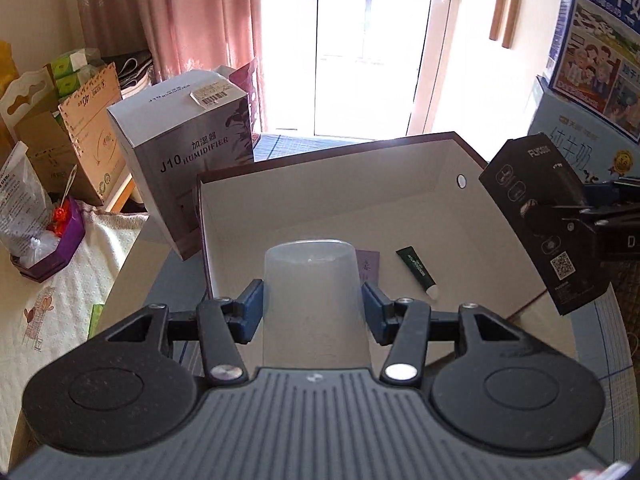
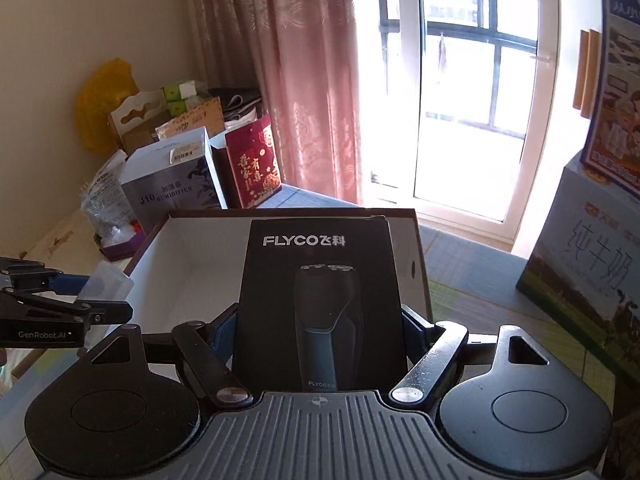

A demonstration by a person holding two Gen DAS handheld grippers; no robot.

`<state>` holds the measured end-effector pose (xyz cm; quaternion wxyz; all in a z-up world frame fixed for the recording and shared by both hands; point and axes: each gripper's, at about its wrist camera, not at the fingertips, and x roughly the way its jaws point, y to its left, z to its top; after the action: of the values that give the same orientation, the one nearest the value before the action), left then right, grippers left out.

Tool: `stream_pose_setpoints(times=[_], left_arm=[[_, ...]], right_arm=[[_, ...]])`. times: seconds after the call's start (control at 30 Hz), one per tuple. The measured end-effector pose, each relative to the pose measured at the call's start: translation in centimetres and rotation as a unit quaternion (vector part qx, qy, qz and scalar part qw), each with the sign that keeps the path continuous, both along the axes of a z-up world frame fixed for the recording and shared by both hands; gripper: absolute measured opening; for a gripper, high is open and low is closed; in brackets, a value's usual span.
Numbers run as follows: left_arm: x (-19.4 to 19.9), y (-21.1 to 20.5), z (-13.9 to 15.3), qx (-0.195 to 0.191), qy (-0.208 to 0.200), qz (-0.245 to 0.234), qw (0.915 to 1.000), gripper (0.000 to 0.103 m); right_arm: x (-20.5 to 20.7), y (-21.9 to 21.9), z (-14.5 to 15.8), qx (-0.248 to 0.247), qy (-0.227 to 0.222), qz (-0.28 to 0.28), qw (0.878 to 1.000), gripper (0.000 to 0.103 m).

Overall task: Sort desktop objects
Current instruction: 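Carry the clear cup and black FLYCO box into the brown box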

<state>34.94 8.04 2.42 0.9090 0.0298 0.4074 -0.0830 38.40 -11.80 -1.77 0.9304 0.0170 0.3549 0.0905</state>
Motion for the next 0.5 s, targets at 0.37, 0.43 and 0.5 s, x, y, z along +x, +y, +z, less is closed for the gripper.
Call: stream_pose_setpoints(times=[0.37, 0.43, 0.5], left_arm=[[7.7, -0.1, -3.2, 0.014, 0.042, 0.022, 0.9988, 0.047], [8.9, -0.3, -4.0, 0.023, 0.046, 0.024, 0.9984, 0.048], [10.0, -0.5, -4.9, 0.027, 0.052, 0.024, 0.9980, 0.048]], right_arm=[[8.9, 0.6, -4.9, -0.022, 0.051, -0.002, 0.998, 0.076], [10.2, 0.6, -5.5, -0.022, 0.058, -0.004, 0.998, 0.076], [11.3, 0.6, -6.2, -0.026, 0.067, -0.005, 0.997, 0.076]])
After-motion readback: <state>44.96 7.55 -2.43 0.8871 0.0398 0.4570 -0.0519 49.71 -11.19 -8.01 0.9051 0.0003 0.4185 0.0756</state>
